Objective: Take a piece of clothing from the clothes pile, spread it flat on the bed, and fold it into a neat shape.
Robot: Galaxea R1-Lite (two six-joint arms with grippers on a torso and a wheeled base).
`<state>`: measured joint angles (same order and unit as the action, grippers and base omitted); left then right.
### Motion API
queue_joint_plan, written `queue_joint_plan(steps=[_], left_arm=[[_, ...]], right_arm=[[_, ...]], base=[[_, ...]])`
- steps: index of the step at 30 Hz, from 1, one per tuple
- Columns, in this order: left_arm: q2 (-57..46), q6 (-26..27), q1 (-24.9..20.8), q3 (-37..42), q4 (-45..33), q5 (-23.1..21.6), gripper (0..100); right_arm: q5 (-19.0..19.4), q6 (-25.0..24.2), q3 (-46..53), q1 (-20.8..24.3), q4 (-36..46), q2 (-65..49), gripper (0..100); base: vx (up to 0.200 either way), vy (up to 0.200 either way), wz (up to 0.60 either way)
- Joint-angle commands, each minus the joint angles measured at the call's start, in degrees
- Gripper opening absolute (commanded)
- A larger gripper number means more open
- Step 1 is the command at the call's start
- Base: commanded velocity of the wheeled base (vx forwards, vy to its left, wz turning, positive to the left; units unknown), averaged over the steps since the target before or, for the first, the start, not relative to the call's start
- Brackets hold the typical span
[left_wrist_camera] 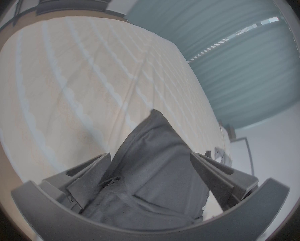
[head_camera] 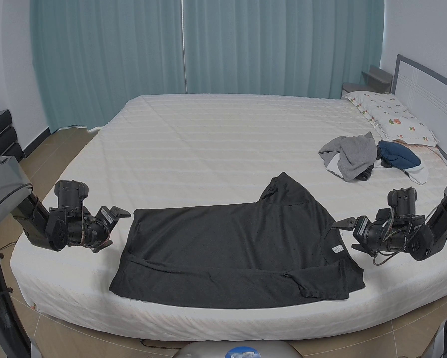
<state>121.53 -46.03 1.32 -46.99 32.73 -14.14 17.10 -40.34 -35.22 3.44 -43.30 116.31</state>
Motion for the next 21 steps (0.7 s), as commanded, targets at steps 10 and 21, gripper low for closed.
queue_joint_plan(steps=[10,21], left_arm=[[4.9,8.2,-6.6,1.9,-1.0,1.1,100],[5.8,8.3,-7.3,1.5,-1.0,6.9,100]], right_arm=[[0.7,2.8,2.1,-3.6,-2.8,3.4,100],[0.7,4.4,3.3,-3.9,-2.8,3.0,100]], base=[[0.000,0.000,0.00],[0.000,0.000,0.00]])
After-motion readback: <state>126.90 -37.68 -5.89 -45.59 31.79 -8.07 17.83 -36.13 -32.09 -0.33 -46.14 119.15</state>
